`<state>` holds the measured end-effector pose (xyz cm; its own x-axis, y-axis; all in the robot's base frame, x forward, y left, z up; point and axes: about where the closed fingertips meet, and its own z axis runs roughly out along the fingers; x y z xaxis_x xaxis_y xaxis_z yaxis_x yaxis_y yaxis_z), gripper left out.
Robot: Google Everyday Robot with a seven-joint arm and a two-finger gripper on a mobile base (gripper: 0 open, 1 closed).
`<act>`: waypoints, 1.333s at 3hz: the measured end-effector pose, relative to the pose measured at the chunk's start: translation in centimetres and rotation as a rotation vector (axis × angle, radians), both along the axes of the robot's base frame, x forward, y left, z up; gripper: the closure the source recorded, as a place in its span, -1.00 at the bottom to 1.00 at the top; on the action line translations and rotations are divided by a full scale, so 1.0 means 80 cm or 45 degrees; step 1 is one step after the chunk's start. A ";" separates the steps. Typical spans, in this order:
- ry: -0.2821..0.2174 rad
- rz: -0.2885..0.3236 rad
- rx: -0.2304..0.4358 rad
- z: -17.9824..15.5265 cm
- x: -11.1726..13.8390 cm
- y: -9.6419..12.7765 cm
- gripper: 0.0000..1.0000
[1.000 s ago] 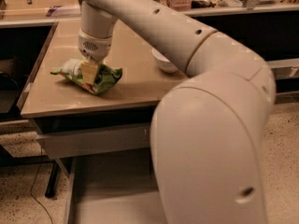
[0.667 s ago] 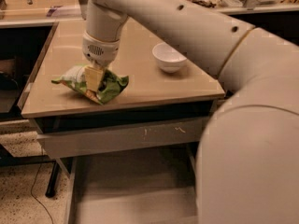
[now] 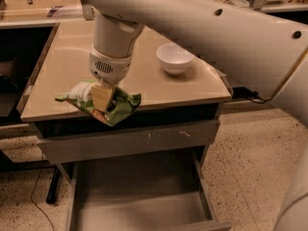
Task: Place green rice chip bag into middle drawer
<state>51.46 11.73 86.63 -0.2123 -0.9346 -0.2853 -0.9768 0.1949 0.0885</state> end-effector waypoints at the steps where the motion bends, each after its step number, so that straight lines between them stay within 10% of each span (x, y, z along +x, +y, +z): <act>1: 0.030 -0.073 -0.003 0.009 -0.044 -0.020 1.00; 3: 0.268 -0.263 -0.042 -0.080 -0.146 -0.084 1.00; 4: 0.266 -0.262 -0.041 -0.079 -0.146 -0.084 1.00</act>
Offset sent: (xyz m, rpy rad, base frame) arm -0.1330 -0.0720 -0.0422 -0.0482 0.1734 -0.2700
